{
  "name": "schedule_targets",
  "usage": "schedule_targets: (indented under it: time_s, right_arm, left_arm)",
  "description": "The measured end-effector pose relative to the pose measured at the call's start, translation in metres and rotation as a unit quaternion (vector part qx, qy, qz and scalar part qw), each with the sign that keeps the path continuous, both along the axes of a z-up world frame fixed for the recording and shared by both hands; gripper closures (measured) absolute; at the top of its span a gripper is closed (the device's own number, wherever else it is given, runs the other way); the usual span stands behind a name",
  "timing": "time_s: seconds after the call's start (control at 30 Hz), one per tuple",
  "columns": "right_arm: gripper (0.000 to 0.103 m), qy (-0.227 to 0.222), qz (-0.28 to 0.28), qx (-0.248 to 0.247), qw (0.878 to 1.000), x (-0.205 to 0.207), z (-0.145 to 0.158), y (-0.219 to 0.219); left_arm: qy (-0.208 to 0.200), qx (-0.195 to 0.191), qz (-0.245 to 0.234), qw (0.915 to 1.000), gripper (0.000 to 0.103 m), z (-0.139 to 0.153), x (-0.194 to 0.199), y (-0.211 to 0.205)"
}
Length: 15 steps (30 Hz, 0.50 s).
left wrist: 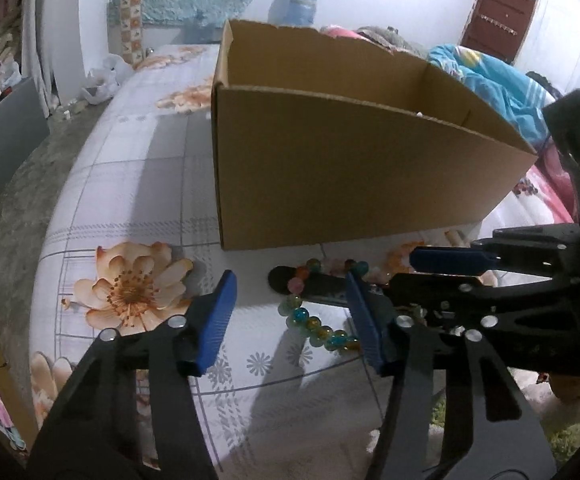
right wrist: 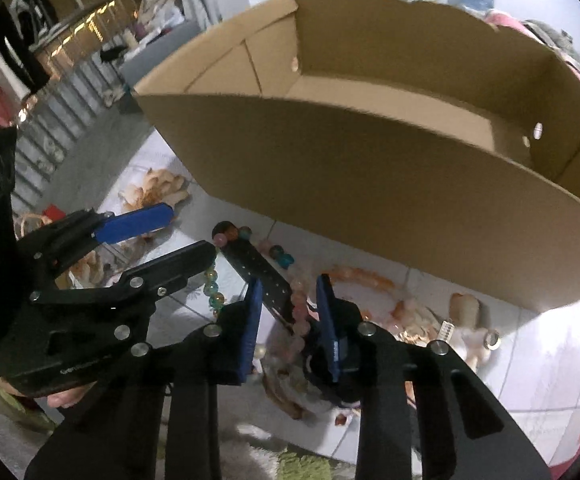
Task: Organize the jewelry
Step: 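Reach the left tool to the multicolored bead bracelet and close on it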
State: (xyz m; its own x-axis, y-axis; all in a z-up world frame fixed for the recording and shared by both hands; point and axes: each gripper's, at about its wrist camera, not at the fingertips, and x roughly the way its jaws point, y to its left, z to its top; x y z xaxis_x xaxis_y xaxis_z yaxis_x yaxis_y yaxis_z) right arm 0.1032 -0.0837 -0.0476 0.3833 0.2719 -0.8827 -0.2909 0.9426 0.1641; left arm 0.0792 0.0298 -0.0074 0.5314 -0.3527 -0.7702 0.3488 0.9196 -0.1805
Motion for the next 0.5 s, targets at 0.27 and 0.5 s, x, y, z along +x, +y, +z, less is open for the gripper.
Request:
schedule_targets:
  time_s: [0.27, 0.5]
  right_arm:
    - [0.082, 0.017, 0.026, -0.024, 0.999, 0.018, -0.016, 0.013]
    - [0.083, 0.020, 0.036, -0.019, 0.999, 0.025, -0.018, 0.016]
  left_arm:
    - [0.039, -0.001, -0.009, 0.9992, 0.065, -0.015, 0.013, 0.000]
    - [0.044, 0.004, -0.011, 0.9990, 0.068, -0.016, 0.016, -0.002]
